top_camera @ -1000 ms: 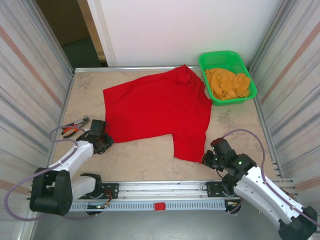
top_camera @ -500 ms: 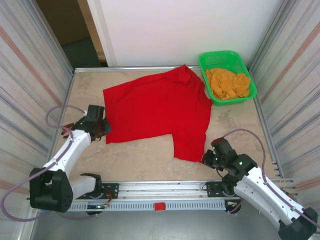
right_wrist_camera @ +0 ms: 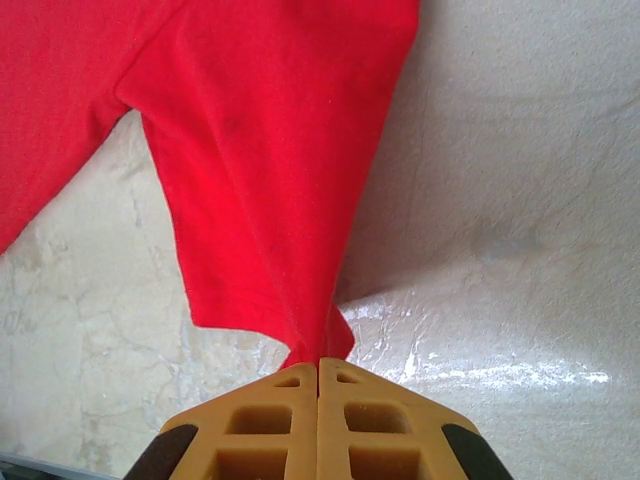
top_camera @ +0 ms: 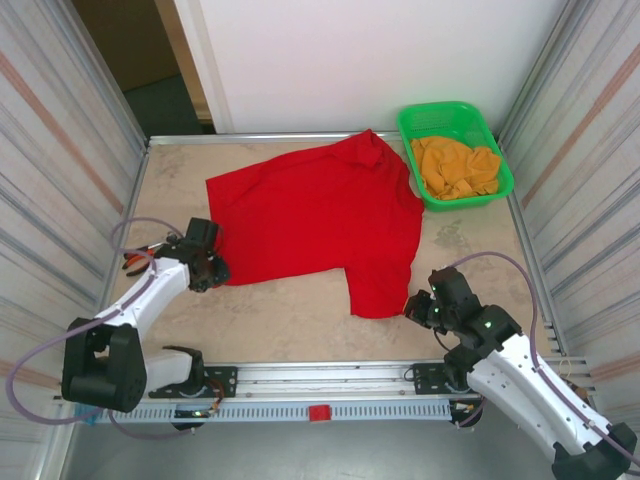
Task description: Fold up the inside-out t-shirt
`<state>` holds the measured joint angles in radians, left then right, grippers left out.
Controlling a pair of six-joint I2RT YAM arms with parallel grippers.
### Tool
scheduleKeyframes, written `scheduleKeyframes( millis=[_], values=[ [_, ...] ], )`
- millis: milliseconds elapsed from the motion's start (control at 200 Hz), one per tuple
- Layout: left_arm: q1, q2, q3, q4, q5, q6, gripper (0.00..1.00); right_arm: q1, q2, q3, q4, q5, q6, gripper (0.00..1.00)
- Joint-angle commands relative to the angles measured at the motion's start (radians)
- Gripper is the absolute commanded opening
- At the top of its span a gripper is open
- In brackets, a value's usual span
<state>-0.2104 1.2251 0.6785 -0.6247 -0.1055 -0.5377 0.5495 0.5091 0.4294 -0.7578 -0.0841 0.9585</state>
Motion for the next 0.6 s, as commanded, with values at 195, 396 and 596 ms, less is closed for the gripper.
scheduleKeyframes(
  millis=[195,396,596],
  values=[
    [-0.026,0.022,-0.049,0.066,-0.12,-0.152,0.29,-0.017,-0.009,-0.005,-0.001,-0.022,-0.019,0.0],
    [-0.013,0.078,-0.041,0.095,-0.132,-0.154,0.31,-0.019,-0.008,-0.007,0.002,-0.026,-0.02,0.0],
    [0.004,0.117,-0.029,0.108,-0.136,-0.131,0.04,-0.02,-0.017,-0.008,-0.002,-0.028,-0.017,0.0]
  ],
)
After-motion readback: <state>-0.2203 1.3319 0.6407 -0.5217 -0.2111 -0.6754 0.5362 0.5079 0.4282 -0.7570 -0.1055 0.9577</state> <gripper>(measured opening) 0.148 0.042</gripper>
